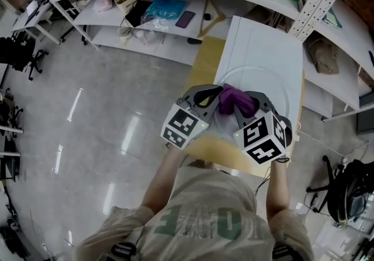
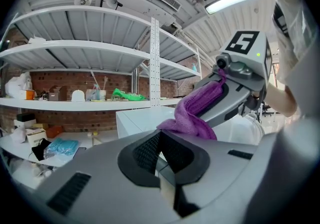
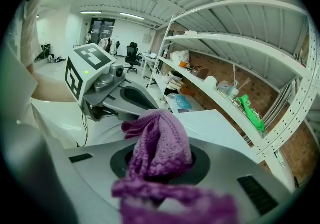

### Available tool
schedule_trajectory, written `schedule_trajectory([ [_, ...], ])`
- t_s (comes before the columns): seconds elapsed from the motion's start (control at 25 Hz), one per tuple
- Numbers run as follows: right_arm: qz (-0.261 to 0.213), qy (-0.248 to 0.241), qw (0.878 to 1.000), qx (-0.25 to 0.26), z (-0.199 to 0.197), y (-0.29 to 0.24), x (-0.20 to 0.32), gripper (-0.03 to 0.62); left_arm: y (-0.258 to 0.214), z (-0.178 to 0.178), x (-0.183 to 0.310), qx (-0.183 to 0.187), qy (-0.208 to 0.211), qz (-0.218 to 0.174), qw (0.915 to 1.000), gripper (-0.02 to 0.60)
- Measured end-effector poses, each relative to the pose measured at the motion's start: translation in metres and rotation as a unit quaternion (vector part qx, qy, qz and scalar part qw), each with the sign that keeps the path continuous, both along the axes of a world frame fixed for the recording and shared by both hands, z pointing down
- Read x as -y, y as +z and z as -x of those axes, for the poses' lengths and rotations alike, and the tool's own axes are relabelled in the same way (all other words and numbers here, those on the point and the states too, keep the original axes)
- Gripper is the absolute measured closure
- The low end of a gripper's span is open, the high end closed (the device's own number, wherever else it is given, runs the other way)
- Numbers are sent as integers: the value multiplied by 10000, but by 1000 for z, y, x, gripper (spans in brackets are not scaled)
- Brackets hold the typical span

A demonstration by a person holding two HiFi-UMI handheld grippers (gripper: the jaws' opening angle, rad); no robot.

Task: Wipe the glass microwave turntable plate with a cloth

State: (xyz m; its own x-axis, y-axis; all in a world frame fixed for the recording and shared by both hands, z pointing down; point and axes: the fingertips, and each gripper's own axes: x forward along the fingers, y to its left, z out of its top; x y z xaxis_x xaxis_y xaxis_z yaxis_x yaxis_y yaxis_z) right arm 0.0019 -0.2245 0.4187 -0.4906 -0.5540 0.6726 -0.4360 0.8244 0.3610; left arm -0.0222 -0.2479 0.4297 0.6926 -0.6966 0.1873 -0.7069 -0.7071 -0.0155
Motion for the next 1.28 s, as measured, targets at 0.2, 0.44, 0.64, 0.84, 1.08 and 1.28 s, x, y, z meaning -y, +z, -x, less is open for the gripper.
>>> schedule_trajectory([
  [0.2, -170, -43, 9997, -176, -1, 1, 8, 545, 0, 2, 0, 148, -134, -50, 9998, 580],
  [0.44, -442, 218, 9976, -491, -9, 3, 34, 545, 2, -1, 1, 245, -108, -50, 9996, 580],
  [0.64, -509, 272, 9972, -467, -9, 3, 47, 545, 2, -5, 0, 351, 15, 16, 9994, 579],
  [0.84, -860, 563, 9919, -743, -17, 3, 78, 546, 0, -4, 0, 209, 72, 21, 9998, 580],
  [1.08, -572, 521, 9962, -411, -18, 2, 88, 546, 5, -1, 5, 167, -19, 78, 9998, 580],
  [1.28, -420, 764, 9959, 232, -24, -16, 95, 545, 5, 0, 5, 190, -22, 97, 9998, 580],
])
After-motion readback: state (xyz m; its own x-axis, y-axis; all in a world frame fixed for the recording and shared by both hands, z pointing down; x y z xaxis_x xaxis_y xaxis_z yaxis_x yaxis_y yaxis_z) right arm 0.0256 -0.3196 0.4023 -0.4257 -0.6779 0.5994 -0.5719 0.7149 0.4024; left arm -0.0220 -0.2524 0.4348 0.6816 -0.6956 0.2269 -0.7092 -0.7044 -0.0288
